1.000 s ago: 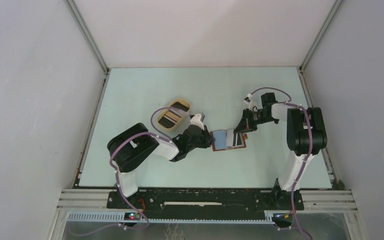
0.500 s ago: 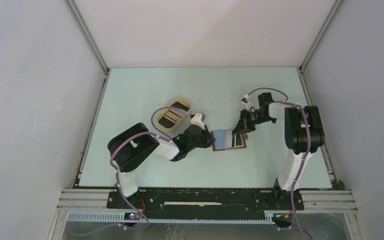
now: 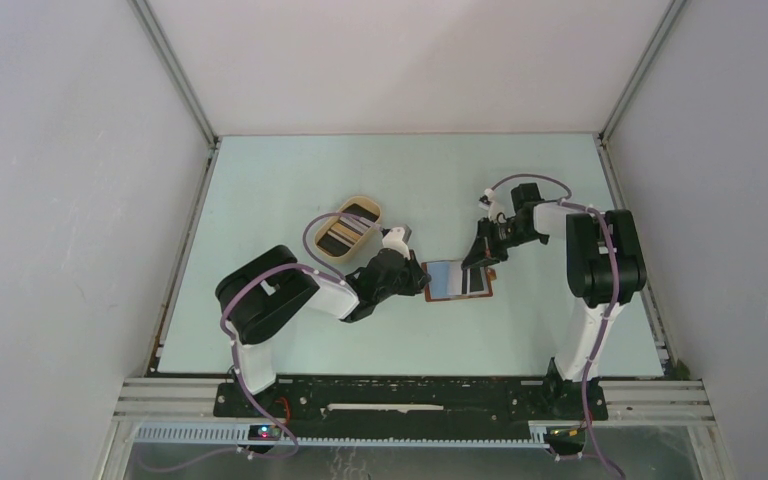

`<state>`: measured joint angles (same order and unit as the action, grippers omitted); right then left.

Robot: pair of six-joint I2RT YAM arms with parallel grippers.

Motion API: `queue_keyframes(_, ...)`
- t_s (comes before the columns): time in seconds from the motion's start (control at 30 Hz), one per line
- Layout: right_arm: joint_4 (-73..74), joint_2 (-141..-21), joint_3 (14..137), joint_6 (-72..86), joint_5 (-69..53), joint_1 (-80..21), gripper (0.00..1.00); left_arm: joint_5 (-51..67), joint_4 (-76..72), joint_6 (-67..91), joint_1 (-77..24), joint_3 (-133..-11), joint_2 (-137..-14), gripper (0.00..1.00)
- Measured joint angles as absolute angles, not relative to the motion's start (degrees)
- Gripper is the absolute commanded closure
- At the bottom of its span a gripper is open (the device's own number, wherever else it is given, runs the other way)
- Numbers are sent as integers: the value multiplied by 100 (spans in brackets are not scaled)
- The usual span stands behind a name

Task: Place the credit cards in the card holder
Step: Insert the credit card into the card holder.

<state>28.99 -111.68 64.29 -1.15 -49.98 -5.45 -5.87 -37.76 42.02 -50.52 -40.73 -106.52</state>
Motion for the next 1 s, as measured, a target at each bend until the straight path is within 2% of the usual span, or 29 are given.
queue_keyframes(0.57,3256,-11349,6803,-134,-4762,-777,99,-585,-3778,4200,-5057,-4073,-10656,88)
queue_keyframes(1.0,3391,-11419,6973,-231,-4613,-972,90,-585,-3782,4200,-5059,-4075,-10661,88)
